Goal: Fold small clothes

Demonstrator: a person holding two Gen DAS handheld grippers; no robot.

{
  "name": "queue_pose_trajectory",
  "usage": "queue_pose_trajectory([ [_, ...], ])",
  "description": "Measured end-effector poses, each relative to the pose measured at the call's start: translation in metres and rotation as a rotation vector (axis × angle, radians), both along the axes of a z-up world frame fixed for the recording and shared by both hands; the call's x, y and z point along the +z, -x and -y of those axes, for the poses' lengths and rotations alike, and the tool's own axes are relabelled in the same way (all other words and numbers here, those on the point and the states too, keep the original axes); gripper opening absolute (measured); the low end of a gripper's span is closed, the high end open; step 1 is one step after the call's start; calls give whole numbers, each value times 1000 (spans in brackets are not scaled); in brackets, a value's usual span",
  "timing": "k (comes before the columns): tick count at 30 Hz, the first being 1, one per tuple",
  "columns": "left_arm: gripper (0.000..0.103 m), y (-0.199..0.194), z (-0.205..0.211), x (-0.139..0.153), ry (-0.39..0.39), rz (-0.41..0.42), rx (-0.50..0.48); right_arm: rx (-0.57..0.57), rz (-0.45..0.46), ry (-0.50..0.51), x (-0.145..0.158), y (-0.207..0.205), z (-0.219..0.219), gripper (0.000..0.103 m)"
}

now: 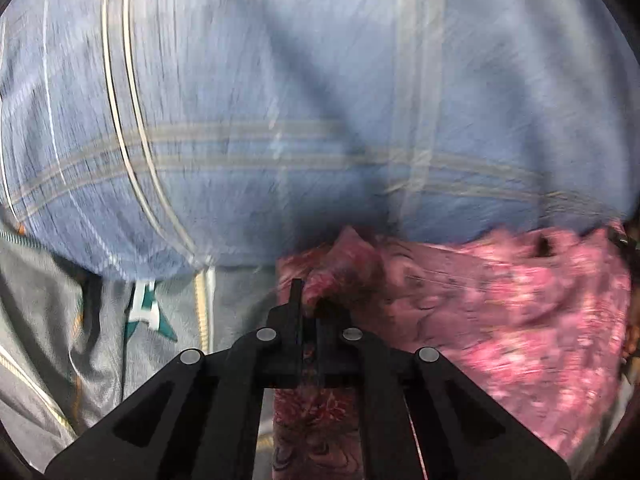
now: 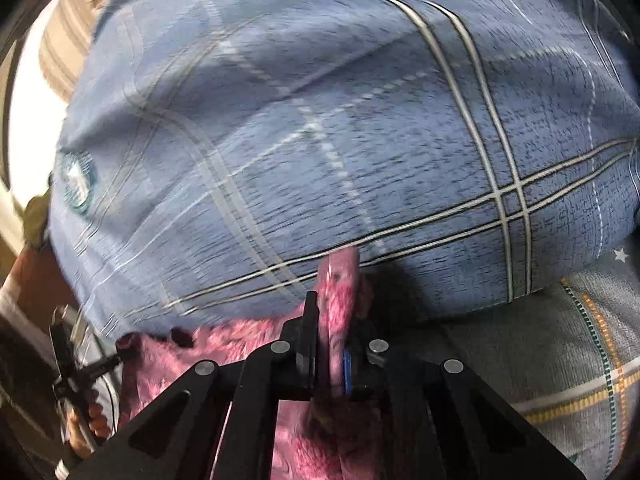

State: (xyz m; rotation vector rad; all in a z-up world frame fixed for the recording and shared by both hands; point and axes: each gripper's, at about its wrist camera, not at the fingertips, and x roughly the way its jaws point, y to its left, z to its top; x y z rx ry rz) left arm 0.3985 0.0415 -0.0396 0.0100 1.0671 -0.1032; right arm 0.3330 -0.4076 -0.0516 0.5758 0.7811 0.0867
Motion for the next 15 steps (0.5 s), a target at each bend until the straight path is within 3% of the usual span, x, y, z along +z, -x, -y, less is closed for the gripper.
queue_pose_trajectory([
  [2,4,-9,-8,-19,57,-92,61,-26,-83,27,-20,-8,2,7],
  [4,8,-7,-18,-20,130,-115,104,-35,-135,41,-29,-6,-1,10],
  [6,12,-1,-33,-10,183,-110,141,-31,-97,24,-20,7,-1,12],
  [10,49,38,-81,15,322,-118,180,-3,-64,-20,3,46,4,25],
  [12,51,70,-94,21,363,-130,170,39,-45,-40,9,79,2,39],
  [15,53,122,-109,18,433,-170,141,69,-57,-28,10,129,-8,43],
])
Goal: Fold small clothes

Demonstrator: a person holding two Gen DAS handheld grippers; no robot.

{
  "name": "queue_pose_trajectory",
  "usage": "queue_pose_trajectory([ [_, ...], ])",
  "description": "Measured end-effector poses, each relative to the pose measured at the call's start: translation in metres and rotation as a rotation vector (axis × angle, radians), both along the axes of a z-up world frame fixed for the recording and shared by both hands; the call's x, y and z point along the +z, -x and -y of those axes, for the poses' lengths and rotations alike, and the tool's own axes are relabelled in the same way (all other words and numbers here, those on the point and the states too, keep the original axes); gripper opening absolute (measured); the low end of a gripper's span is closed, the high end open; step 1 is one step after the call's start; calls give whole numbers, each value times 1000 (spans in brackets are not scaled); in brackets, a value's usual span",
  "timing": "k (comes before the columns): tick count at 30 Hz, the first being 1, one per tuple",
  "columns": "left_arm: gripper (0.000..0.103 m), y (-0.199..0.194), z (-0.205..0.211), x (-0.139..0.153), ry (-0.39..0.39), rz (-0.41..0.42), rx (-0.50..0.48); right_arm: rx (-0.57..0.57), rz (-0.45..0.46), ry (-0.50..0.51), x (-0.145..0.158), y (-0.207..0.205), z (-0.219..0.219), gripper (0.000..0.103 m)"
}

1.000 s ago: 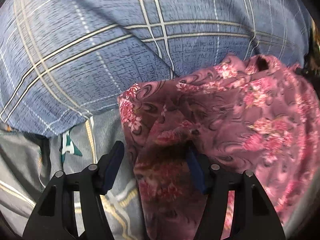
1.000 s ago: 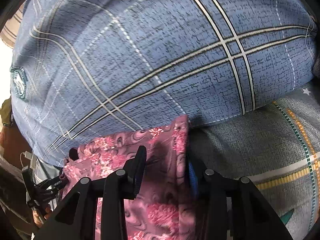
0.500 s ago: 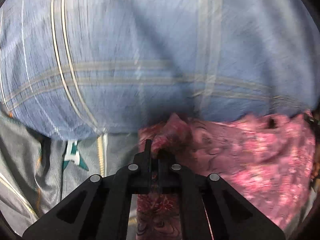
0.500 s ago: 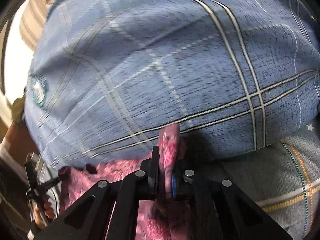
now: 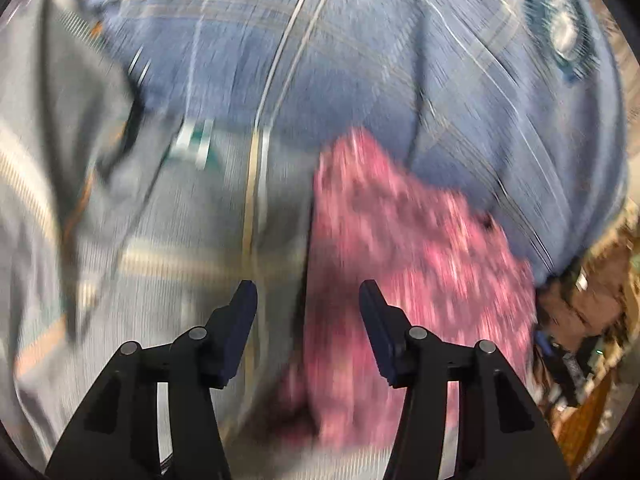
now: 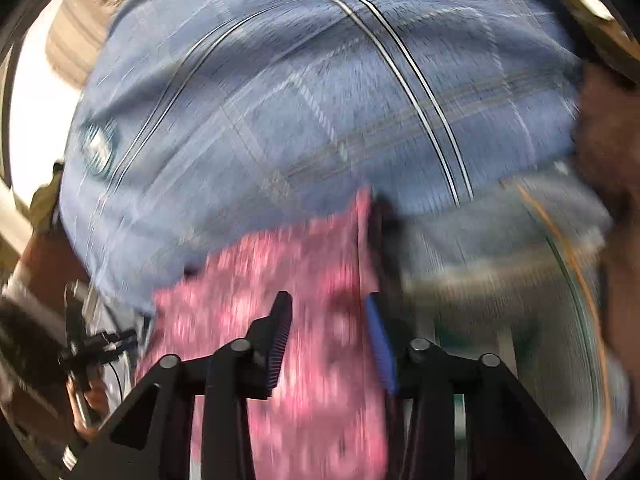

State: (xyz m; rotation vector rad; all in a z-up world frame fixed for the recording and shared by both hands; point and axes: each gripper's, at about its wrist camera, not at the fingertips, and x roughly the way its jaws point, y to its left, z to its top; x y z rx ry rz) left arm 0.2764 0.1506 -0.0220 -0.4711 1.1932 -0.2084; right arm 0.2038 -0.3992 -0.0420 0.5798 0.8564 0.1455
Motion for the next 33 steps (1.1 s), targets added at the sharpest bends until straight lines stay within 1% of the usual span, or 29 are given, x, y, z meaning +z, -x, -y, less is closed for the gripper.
queue_pose_trajectory([
  [1,53,16,1,2,32,-9,-1,2,-2,-9,-2,15,-1,43],
  [2,53,36,-2,-1,86,-19,3,-6,-4,-22,-2,29,-1,43],
  [3,53,51,9,6,119,-22,8,-24,-3,-39,-4,46,-2,45],
  [4,54,66,9,5,164,-24,20,-33,-2,-54,-5,57,-3,46],
  [5,57,80,9,2,205,-23,40,-49,-1,-82,-9,71,-5,47],
  [7,61,89,32,-10,243,-30,61,-70,-1,-129,-12,87,0,48],
  [9,61,102,33,-11,270,-44,59,-81,-5,-215,-14,106,9,52],
  [11,61,104,48,-19,281,-65,48,-75,-13,-301,-17,115,4,55],
  [13,61,99,46,-24,277,-80,65,-78,-34,-335,-24,116,-3,57],
  [14,61,96,45,-28,274,-90,90,-83,-57,-347,-30,112,-6,58],
  [15,61,88,49,-35,287,-92,112,-94,-75,-353,-34,112,-7,58],
  [16,61,87,39,-36,328,-83,146,-112,-91,-371,-40,109,-8,58],
  [17,61,83,35,-37,346,-84,176,-131,-87,-395,-46,105,-8,58],
  [18,61,80,30,-38,357,-86,201,-146,-73,-403,-48,105,-8,56],
  [19,60,75,26,-39,371,-85,228,-174,-46,-405,-48,103,-6,56],
  [20,58,70,24,-39,375,-85,246,-211,-17,-398,-47,100,-5,55],
  [21,52,67,23,-39,374,-87,262,-224,0,-396,-47,97,-5,53],
  [22,28,64,22,-38,366,-86,283,-226,4,-391,-47,93,-5,47],
  [23,11,62,22,-37,352,-91,302,-211,-4,-376,-46,85,-5,17],
  [24,11,63,21,-34,371,-86,311,-196,1,-376,-43,82,-3,5],
  [26,11,73,16,-27,380,-58,329,-188,74,-378,-26,86,3,5],
  [27,12,79,15,-23,358,-44,329,-175,109,-349,-14,90,5,5],
  [28,12,83,15,-25,324,-50,333,-166,122,-313,-7,92,6,5],
  [29,11,86,15,-31,283,-77,340,-155,117,-279,-5,93,7,5],
  [30,11,87,15,-37,279,-95,346,-152,93,-261,-10,92,8,5],
  [31,11,89,14,-47,299,-121,355,-162,49,-241,-20,90,11,5],
  [32,11,93,10,-53,349,-126,363,-178,-19,-227,-38,87,14,5],
  [33,12,98,5,-53,381,-122,368,-185,-60,-218,-49,86,15,5],
])
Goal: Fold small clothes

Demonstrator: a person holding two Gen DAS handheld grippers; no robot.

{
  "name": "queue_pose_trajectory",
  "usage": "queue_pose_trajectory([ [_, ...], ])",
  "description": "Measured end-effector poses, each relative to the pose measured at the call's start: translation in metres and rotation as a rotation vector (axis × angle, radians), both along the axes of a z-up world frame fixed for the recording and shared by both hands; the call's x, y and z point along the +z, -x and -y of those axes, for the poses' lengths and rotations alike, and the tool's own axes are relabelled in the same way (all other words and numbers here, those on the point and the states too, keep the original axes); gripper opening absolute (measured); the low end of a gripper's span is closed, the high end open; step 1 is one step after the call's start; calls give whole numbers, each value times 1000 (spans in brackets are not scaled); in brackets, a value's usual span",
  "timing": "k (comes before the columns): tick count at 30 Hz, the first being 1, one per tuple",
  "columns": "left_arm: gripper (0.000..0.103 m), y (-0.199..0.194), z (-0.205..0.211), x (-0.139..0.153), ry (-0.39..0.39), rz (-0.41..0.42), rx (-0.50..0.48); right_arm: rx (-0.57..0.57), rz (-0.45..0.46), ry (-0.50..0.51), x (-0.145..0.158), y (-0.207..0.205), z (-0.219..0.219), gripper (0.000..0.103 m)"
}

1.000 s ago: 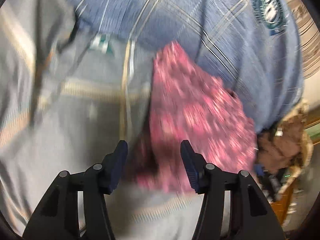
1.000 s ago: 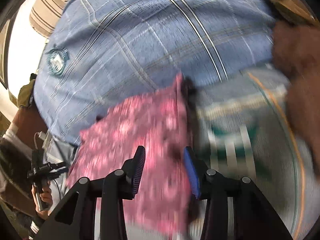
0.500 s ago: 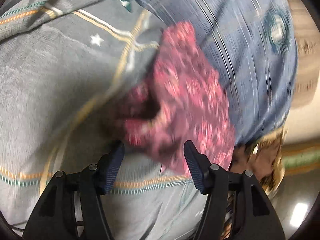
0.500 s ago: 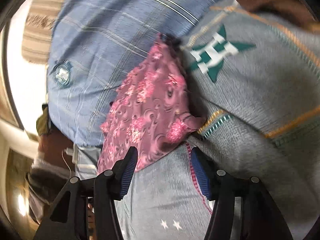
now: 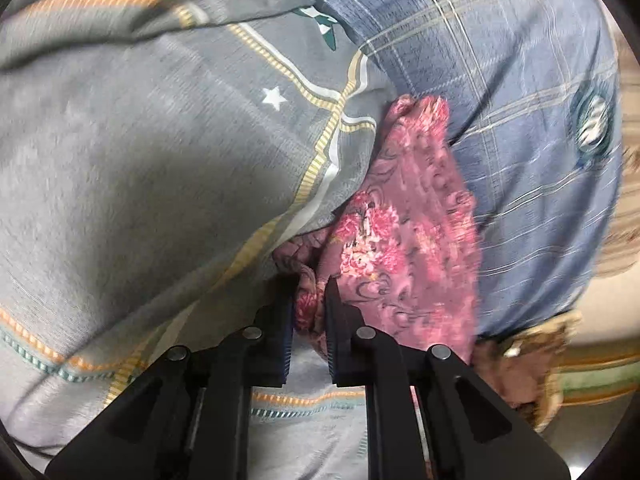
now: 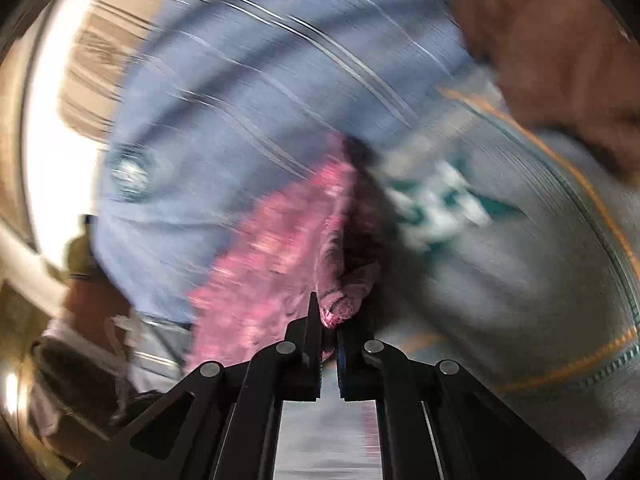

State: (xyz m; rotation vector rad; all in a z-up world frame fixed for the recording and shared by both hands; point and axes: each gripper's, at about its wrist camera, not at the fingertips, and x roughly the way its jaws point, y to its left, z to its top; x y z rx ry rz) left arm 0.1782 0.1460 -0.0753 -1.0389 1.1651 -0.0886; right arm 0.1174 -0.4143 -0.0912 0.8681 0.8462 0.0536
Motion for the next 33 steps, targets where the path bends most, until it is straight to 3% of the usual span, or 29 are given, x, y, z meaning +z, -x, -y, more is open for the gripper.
queue_pose_trajectory([
  [2,14,6,-8,8,-8,21,2,-16,17,-26,-6,7,0,4],
  [3,14,10,-14,17,-43,41,4,-15,21,-27,-3,10,-2,13],
  [5,15,11,-20,35,-110,82,-8,-14,19,23,8,16,-4,17],
  [6,19,11,-21,41,-132,97,-13,-11,23,41,13,18,-5,18],
  [8,42,8,-23,54,-165,138,-21,-40,45,87,27,25,-1,21],
  [12,50,-23,-6,66,-235,163,-90,-64,103,131,53,21,8,33],
  [17,53,-90,37,65,-340,132,-245,-9,123,132,71,-39,8,51],
  [19,53,-115,50,64,-401,128,-293,16,102,160,69,-68,2,52],
  [24,55,-169,70,55,-483,121,-356,34,10,224,45,-146,-4,52],
  [28,55,-196,80,39,-497,98,-388,48,-75,228,22,-189,-10,52],
  [29,52,-199,83,39,-519,107,-388,71,-85,244,21,-195,-13,43],
  [30,46,-202,85,40,-542,129,-380,108,-67,276,25,-200,-20,14],
  [32,28,-209,86,39,-576,149,-352,105,38,342,41,-194,-25,9],
  [33,27,-216,86,32,-595,125,-338,83,60,346,43,-191,-22,7],
])
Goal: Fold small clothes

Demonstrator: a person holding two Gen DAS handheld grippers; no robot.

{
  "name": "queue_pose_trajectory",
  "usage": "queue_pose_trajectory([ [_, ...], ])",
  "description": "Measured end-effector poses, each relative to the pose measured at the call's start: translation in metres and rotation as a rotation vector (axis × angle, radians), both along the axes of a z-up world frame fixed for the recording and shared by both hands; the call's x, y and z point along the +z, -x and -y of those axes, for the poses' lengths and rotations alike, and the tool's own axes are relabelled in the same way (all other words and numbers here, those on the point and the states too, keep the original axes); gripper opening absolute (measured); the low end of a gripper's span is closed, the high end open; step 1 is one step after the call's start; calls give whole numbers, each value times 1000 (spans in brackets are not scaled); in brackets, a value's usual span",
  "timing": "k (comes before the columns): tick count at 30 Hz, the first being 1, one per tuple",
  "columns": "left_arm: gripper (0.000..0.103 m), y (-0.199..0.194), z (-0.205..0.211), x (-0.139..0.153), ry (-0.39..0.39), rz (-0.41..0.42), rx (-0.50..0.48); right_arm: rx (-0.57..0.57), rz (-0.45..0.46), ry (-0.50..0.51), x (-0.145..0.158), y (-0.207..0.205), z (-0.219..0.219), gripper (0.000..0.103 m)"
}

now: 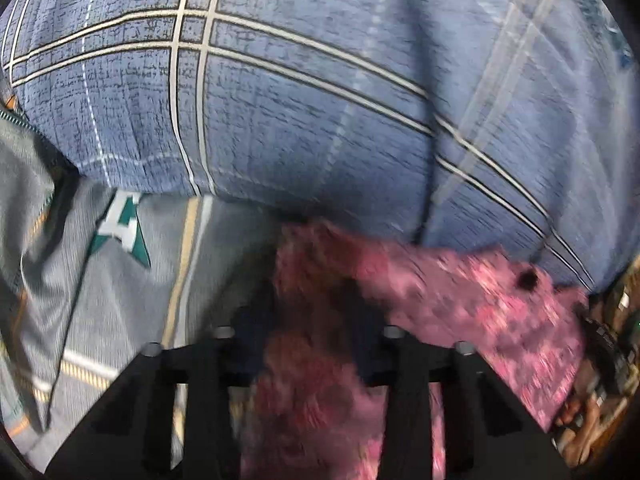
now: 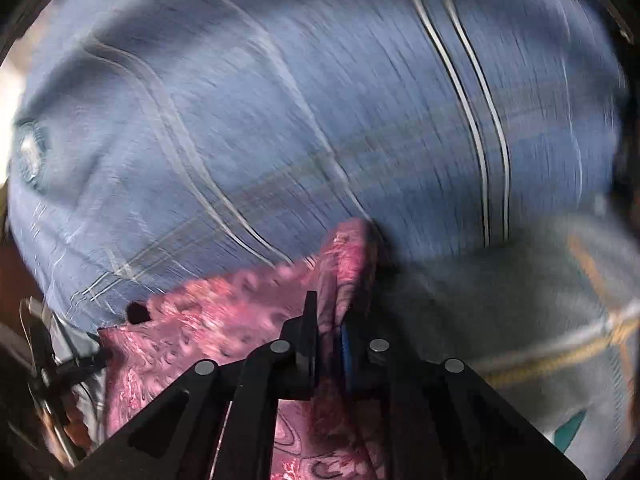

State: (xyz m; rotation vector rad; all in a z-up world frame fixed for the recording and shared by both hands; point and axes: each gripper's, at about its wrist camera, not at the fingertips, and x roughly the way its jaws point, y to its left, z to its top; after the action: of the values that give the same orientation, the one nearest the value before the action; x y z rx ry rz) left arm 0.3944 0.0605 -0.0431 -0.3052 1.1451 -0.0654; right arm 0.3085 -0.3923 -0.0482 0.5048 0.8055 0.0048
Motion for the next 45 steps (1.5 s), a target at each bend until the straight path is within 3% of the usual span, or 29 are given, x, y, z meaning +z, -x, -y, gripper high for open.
queue_pose_trajectory([
  [1,27,-7,-1,-10,-11,-32,21,-23,-6,-1,-3,-1,5,7],
  [2,27,-12,-2,-18,-6,-62,35,-42,-69,-1,-17,-6,12,7],
  [5,26,-14,-2,-15,-3,-64,43,-50,-203,13,-45,-13,16,11],
  [7,26,-7,-7,-8,24,-69,28,-79,-161,25,-35,-3,15,20],
  [10,29,14,-26,5,66,-71,30,-64,-86,79,-8,21,1,22],
  [13,47,47,-48,17,139,-65,25,52,-20,110,15,52,-33,35],
  [14,52,60,-57,19,168,-61,33,107,-11,122,19,63,-51,44],
  [15,53,71,-63,20,197,-56,37,148,-6,129,19,74,-65,48],
  [18,56,106,-77,20,315,-45,56,317,-12,165,17,103,-130,49],
  [20,57,123,-86,14,344,-45,70,411,-22,182,9,120,-176,49],
  [25,57,137,-79,10,359,-42,68,567,-47,249,1,145,-264,50],
  [29,57,137,-80,8,381,-7,45,637,1,333,4,158,-310,60],
  [36,57,135,-104,11,421,-11,49,771,68,480,-3,162,-387,63],
  [45,58,138,-120,17,419,-1,71,816,72,694,-30,152,-458,67],
])
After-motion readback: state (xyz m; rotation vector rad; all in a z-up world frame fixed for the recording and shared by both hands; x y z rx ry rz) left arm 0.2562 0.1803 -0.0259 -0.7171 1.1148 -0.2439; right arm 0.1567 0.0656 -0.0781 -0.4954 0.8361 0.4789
